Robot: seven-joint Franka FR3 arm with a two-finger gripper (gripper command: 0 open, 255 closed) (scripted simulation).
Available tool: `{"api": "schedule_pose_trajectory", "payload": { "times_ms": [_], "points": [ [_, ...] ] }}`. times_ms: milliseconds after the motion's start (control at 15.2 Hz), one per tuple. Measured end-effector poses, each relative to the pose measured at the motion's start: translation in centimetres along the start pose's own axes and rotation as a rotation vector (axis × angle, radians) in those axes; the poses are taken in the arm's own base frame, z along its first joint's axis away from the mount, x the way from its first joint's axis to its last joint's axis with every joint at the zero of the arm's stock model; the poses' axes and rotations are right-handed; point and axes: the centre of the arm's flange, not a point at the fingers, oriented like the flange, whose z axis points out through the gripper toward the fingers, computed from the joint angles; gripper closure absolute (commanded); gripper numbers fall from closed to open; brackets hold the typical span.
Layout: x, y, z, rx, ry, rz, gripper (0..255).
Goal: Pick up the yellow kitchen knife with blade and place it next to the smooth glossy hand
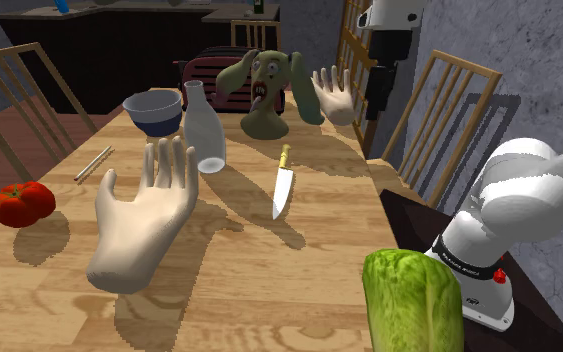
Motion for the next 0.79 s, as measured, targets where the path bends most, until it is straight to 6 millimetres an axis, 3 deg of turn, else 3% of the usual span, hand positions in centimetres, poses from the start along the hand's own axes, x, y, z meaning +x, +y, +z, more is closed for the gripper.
{"api": "schedule_pose_trajectory", "payload": {
  "times_ms": [132, 264, 792],
  "points": [
    [0.4, -0.1, 0.3, -0.002, -0.001, 0.019, 0],
    [2.1, -1.1, 1.4, -0.008, -0.003, 0.086, 0],
    [11.2, -3.2, 6.4, -0.038, -0.011, 0.419, 0]
  ]
}}
